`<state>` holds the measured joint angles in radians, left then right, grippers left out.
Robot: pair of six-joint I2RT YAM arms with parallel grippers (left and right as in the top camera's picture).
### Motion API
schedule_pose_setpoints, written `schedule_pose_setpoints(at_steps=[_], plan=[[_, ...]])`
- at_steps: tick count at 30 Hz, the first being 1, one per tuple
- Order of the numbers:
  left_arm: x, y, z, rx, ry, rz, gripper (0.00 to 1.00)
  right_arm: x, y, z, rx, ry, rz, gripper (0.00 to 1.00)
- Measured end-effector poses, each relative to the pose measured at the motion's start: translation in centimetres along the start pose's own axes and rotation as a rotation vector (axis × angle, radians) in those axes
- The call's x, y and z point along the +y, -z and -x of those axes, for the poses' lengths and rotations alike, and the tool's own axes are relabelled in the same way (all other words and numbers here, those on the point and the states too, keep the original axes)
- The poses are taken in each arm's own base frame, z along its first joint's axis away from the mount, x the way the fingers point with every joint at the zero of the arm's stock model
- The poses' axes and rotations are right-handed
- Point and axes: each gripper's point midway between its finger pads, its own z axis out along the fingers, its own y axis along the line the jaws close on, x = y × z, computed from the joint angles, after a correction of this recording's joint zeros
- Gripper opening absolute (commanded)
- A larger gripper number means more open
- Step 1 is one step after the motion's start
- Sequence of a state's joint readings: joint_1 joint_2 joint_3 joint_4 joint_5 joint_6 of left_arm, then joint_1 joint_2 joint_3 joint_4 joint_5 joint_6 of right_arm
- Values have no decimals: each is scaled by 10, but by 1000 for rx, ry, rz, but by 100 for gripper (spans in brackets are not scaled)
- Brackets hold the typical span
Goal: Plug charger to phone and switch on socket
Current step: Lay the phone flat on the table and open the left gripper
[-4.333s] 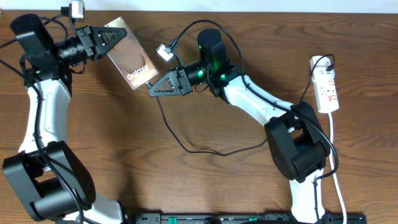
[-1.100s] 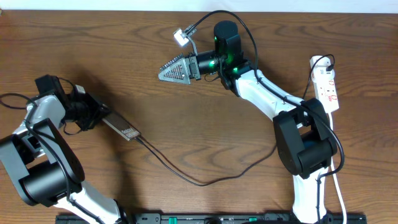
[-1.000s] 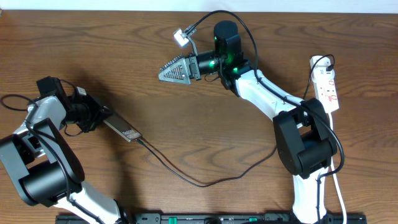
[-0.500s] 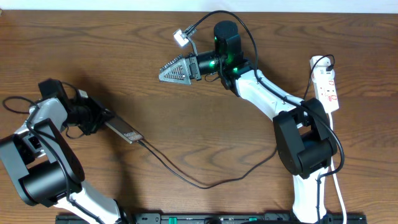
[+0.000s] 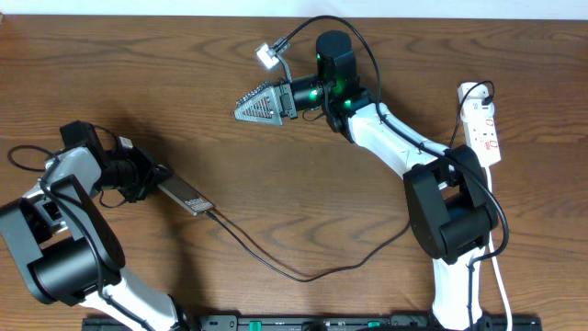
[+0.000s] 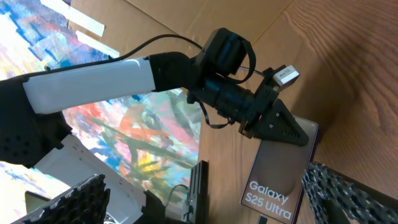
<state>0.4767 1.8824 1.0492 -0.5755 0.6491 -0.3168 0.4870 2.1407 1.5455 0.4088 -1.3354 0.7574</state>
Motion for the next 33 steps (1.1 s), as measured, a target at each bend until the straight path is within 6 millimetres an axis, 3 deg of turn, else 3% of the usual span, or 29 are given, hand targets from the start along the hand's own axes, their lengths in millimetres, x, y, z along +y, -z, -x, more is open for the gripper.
schedule_pose_setpoints(at_steps=[3,13,16,33], plan=[[0,0,0,-1,-2,1,15,0,0,0,0,0,0,99],[1,0,0,-2,0,4,17,0,0,0,0,-1,0,99],[1,0,0,-2,-1,5,24,0,0,0,1,0,1,99],[1,0,-1,5,4,5,25,0,0,0,2,0,2,99]])
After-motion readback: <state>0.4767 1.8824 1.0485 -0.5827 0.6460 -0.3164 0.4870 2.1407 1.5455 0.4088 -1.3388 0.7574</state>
